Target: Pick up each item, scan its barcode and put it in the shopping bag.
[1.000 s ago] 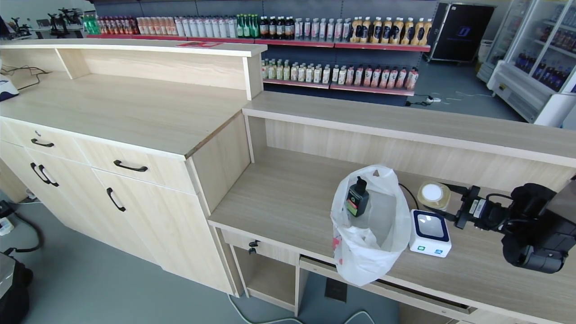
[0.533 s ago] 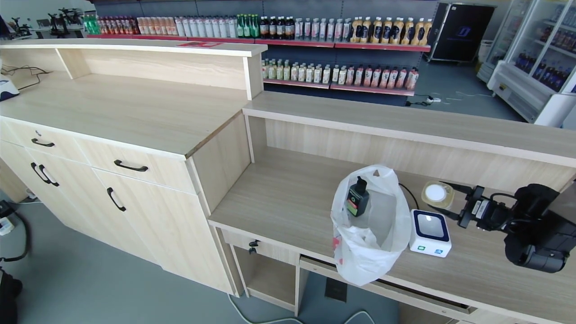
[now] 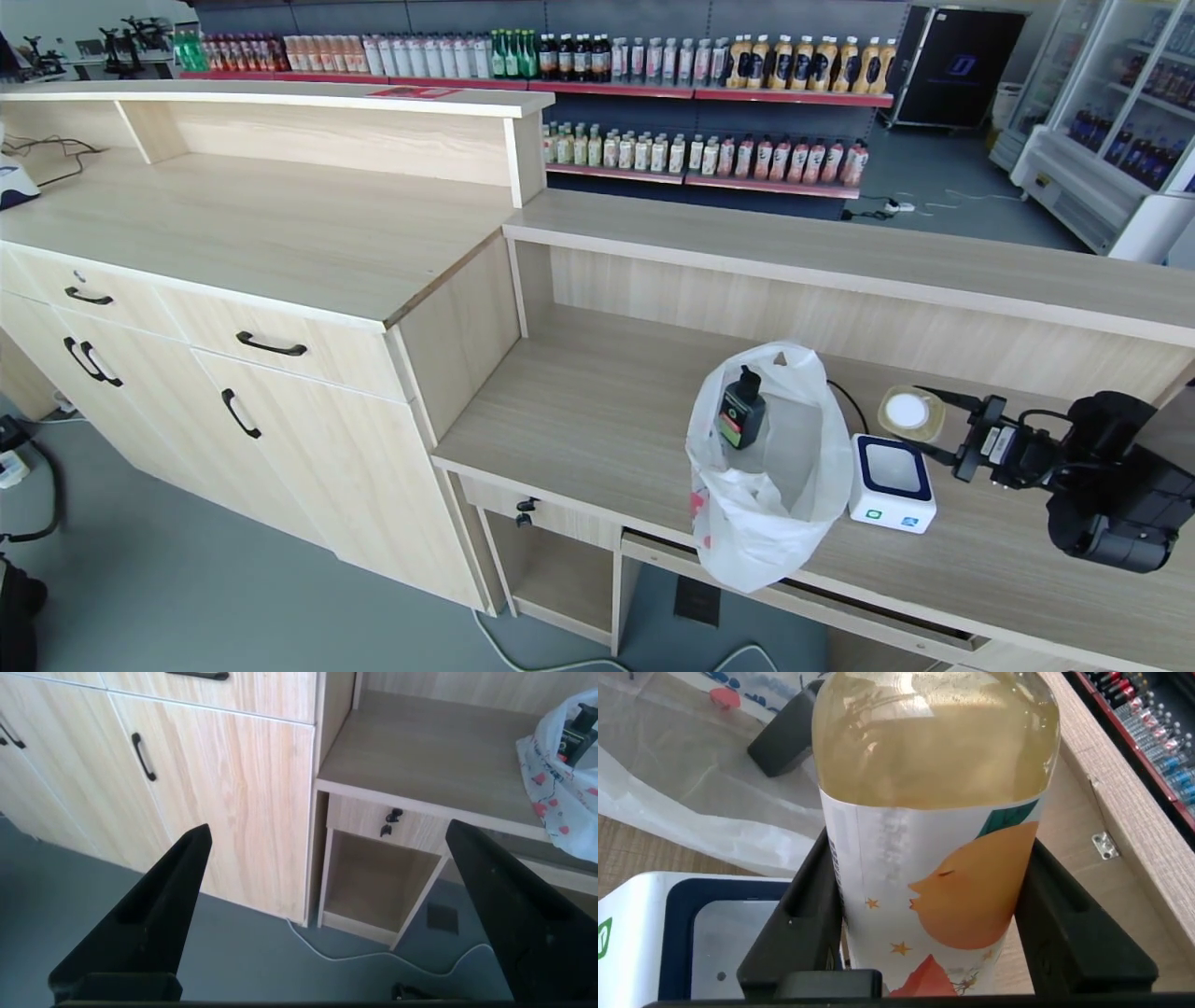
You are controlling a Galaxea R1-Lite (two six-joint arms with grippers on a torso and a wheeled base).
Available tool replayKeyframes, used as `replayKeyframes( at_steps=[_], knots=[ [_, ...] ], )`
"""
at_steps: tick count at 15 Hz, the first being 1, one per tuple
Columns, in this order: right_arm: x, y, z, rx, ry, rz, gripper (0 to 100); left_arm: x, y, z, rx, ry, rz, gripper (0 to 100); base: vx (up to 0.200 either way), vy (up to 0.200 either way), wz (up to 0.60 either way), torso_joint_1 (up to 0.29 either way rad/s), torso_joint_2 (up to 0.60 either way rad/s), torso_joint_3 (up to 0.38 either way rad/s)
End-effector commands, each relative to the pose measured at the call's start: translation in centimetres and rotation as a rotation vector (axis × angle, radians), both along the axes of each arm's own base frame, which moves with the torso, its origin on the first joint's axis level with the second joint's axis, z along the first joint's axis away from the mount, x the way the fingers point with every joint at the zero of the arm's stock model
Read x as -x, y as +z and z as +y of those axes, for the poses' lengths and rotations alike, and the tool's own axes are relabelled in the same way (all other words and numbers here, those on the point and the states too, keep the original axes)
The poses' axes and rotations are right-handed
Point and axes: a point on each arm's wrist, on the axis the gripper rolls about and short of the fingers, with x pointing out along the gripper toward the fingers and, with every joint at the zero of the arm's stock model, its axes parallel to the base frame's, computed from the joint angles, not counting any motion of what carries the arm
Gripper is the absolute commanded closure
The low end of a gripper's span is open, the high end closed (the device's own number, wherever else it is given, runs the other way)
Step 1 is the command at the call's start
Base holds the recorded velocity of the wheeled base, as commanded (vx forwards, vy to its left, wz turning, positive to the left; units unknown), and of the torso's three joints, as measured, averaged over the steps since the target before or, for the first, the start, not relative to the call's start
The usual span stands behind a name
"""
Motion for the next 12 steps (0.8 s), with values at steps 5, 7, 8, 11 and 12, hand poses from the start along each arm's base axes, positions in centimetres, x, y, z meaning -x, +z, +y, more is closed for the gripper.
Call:
replayKeyframes(
  at_steps=[5, 7, 8, 11, 12],
  knots=[
    [-0.27, -0.35, 0.23, -0.001, 0.008, 0.002, 100, 0.00, 0.00, 0.00, 0.000, 0.000, 0.000, 0, 0.000, 0.000, 0.00, 0.000, 0.00, 0.000],
    [-0.31, -0.42, 0.35, -0.001, 0.011, 0.002, 100, 0.00, 0.00, 0.00, 0.000, 0.000, 0.000, 0, 0.000, 0.000, 0.00, 0.000, 0.00, 0.000],
    [-0.34, -0.46, 0.34, -0.002, 0.011, 0.003, 100, 0.00, 0.00, 0.00, 0.000, -0.001, 0.000, 0, 0.000, 0.000, 0.00, 0.000, 0.00, 0.000],
    [-0.38, -0.56, 0.39, -0.001, 0.012, 0.004, 100, 0.00, 0.00, 0.00, 0.000, 0.000, 0.000, 0, 0.000, 0.000, 0.00, 0.000, 0.00, 0.000],
    [-0.45, -0.50, 0.58, -0.001, 0.017, 0.002, 100, 0.00, 0.00, 0.00, 0.000, 0.000, 0.000, 0, 0.000, 0.000, 0.00, 0.000, 0.00, 0.000]
  ],
)
